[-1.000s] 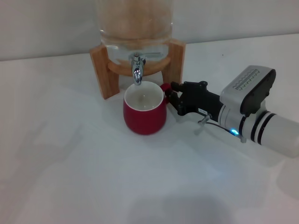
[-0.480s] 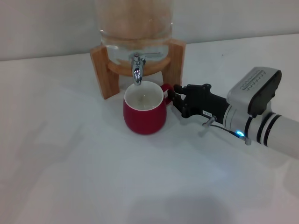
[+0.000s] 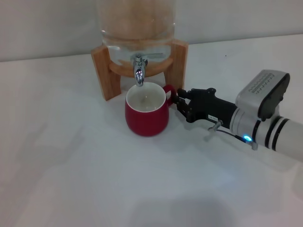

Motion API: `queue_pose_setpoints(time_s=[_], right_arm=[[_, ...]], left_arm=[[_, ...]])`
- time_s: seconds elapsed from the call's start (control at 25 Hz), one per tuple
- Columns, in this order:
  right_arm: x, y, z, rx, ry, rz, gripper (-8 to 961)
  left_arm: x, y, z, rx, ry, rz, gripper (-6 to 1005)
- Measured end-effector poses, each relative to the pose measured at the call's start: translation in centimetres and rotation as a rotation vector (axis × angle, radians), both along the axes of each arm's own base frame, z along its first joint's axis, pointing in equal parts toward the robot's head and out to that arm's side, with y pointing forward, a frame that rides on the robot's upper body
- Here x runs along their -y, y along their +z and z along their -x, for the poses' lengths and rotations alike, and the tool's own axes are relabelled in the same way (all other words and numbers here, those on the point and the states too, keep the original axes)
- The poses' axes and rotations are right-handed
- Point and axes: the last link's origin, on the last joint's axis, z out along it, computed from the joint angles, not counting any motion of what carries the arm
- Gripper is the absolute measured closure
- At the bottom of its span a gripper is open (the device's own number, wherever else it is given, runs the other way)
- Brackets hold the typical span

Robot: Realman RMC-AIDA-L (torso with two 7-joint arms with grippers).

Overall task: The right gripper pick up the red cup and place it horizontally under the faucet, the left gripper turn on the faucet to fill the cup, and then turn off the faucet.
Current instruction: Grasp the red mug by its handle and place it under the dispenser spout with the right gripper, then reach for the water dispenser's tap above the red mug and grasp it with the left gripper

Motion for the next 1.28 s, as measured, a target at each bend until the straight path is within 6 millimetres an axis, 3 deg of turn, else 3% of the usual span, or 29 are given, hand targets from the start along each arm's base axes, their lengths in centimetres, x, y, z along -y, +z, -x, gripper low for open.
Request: queue_pose_setpoints(time_s=[0.48,0.88,1.08,1.28], right_arm=[[0.5,1.7,-1.5,-0.022,0.002,0.079,668],[1.0,5.3,-2.7,-0.029,0.057,0.138,659],[1.7,9.1,-3.6,-0.041,0.084,0.142,654],[2.5,15.7,-4.5,-0.051,0.052,0.069,464]], left_arm=[[-0.4,0.0,-0.2,-0.002,-0.006,0.002,125],[-0.4,0.1,-0.1,-0.007,-0.002,0.0,125],[-0.5,0.1,0.0,-0.01,0.008,-0.003,125],[-0.5,0.1,0.0,-0.013,0.007,0.002,125]])
